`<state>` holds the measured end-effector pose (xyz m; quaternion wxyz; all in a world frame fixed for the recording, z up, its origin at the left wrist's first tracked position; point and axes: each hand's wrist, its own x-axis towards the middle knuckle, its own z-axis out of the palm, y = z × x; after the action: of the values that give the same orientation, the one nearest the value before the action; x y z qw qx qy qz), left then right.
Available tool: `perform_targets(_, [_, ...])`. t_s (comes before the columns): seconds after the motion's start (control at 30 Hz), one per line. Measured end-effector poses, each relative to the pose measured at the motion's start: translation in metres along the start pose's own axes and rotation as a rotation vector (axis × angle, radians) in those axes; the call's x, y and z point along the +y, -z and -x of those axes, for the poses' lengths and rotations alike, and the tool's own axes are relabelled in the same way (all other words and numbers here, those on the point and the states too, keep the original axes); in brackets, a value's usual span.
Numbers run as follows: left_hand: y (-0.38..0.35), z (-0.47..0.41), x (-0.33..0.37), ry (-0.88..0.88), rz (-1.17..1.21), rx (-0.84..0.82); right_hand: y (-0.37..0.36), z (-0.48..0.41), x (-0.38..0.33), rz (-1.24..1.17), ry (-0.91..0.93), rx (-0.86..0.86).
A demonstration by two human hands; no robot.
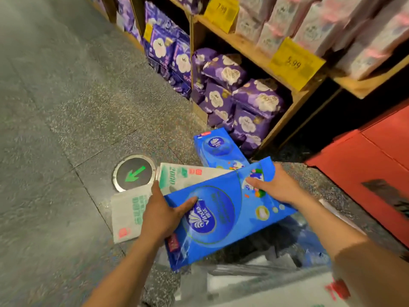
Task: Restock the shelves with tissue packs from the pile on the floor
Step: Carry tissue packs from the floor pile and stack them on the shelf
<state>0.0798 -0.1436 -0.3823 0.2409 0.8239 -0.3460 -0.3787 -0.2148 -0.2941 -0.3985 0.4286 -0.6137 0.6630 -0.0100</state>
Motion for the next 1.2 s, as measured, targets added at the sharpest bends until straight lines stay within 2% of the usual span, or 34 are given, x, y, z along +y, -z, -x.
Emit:
perform_targets(0.23, [0.018, -0.001, 0.037, 0.001, 0.058, 0.137, 0.015, 0.015, -0.033, -0.223, 0.037, 0.077])
perform_targets(0.43, [0.08, 0.017, 0.099, -0.055, 0.126, 0.236, 0.065, 0.068, -0.085, -0.545, -0.023, 0.119])
perform_targets(0.53, [0.133, 0.046, 0.144, -0.039, 0.215, 0.261, 0.116, 0.114, -0.122, -0.589, -0.012, 0.135])
perform_targets(0.73, [0.253, 0.159, 0.256, -0.098, 0.482, 0.137, 0.229, 0.253, -0.225, -0.674, 0.047, 0.187])
perform_targets(0.93, [0.385, 0.276, 0.363, -0.181, 0.603, 0.046, 0.343, 0.387, -0.336, -0.601, 0.165, 0.228])
perform_targets(1.07, [0.471, 0.324, 0.399, -0.324, 0.598, 0.052, 0.385, 0.456, -0.417, -0.559, 0.327, 0.241])
perform_targets(1.2, [0.555, 0.352, 0.399, -0.462, 0.582, 0.173, 0.386, 0.512, -0.5, -0.542, 0.502, 0.233])
